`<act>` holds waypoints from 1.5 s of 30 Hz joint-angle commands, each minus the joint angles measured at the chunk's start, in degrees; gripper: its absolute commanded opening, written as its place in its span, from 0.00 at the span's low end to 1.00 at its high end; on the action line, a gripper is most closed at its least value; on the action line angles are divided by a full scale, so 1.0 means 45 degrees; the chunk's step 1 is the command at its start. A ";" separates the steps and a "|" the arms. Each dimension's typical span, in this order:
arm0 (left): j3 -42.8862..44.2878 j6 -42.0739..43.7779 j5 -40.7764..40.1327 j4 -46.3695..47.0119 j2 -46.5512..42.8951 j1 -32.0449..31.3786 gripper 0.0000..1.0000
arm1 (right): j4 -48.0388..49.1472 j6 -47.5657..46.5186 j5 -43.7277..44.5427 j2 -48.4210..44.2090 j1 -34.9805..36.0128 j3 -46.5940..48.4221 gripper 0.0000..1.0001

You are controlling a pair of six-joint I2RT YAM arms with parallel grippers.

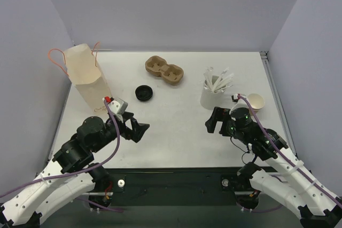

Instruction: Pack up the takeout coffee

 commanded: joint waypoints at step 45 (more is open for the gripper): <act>0.0070 0.0296 0.0257 0.0239 -0.0074 -0.0237 0.97 | 0.0818 -0.0929 -0.0894 0.7764 -1.2249 0.3578 0.31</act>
